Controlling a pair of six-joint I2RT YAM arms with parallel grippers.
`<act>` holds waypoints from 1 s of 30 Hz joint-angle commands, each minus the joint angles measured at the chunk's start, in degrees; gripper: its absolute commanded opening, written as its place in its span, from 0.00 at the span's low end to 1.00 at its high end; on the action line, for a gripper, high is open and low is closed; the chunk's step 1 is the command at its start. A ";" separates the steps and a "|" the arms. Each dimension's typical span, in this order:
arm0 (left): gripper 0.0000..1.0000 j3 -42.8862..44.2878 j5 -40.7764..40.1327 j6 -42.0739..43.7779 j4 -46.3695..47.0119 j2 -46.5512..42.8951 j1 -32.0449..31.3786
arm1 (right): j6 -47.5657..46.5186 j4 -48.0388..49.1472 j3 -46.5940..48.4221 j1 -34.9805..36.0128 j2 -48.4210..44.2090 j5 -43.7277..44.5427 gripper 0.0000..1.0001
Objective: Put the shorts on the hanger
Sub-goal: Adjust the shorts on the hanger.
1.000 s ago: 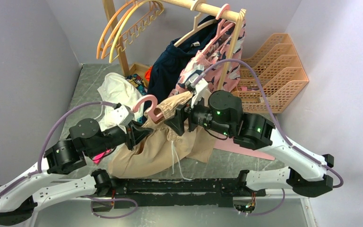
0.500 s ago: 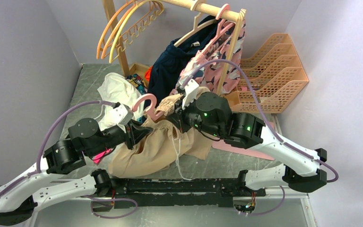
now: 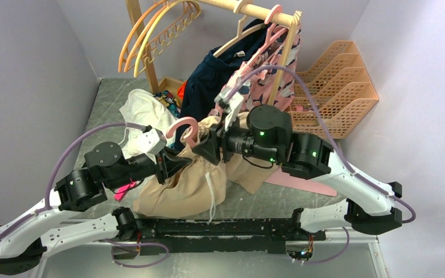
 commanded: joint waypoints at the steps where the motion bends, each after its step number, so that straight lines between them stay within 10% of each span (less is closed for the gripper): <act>1: 0.07 1.06 3.30 1.50 5.25 -2.43 0.04 | -2.79 -7.64 -0.03 0.34 0.95 -5.77 0.57; 12: 0.07 2.22 17.64 5.31 -4.03 -2.17 0.04 | -15.15 -12.79 10.04 0.36 -6.86 -3.54 0.69; 30: 0.07 4.74 23.88 6.55 -6.86 3.81 -0.01 | -18.23 -11.95 0.05 0.37 -7.40 -12.51 0.69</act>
